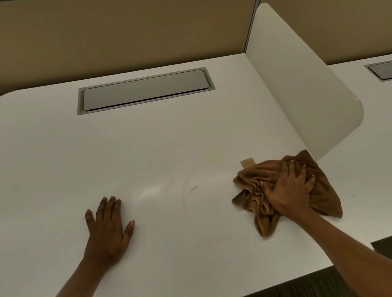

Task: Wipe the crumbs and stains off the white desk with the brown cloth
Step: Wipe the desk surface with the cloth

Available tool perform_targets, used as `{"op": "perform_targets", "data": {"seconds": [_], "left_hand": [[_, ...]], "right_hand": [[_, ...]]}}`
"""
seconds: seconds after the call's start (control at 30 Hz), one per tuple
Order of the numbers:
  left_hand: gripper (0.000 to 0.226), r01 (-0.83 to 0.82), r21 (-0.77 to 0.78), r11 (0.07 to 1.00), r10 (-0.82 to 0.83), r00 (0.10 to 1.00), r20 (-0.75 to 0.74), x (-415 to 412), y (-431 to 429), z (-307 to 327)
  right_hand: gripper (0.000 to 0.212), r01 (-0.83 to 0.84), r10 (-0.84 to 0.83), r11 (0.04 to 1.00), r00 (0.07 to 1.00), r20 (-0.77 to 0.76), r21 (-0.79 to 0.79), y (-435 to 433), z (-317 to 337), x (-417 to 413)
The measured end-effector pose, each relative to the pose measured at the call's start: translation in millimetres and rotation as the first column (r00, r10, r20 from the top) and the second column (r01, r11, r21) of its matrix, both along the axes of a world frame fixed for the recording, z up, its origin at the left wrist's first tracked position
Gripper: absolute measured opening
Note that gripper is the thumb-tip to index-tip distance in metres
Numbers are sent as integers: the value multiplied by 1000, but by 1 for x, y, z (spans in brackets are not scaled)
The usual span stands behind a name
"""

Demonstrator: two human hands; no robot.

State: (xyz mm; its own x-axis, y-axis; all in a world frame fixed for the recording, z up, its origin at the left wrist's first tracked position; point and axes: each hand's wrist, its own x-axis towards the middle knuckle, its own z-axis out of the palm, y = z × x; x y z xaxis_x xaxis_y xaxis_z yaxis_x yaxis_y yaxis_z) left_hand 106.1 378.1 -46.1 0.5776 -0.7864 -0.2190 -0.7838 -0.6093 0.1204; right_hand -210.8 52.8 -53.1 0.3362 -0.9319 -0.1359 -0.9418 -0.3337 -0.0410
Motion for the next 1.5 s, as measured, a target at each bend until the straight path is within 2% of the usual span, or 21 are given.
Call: {"op": "perform_targets", "data": {"seconds": [0.2,0.47,0.67,0.87,1.27,1.5], "left_hand": [[87,12,3,1000,-12,1000,0,1,0,-2],[86,28,-2,1000,-28,1000,-4,4,2,-5],[88,30,-33,999,-31,999,-26,3,3,-5],[90,27,-67,997,-30,998,-50,4,6,-5],[85,-4,-151,988,-11,995,-97,3,9,-2],[76,-10,-111,994,3,998,-67,0,9,0]], "right_hand": [[90,7,-7,1000,1000,9,1,-30,7,42],[87,-39,39,999,999,9,15,-28,10,96],[87,-212,212,977,977,14,12,7,10,146],[88,-420,417,907,904,88,14,75,4,185],[87,-677,673,735,733,93,19,179,-1,139],[93,-670,669,734,741,49,110,191,-4,88]]}}
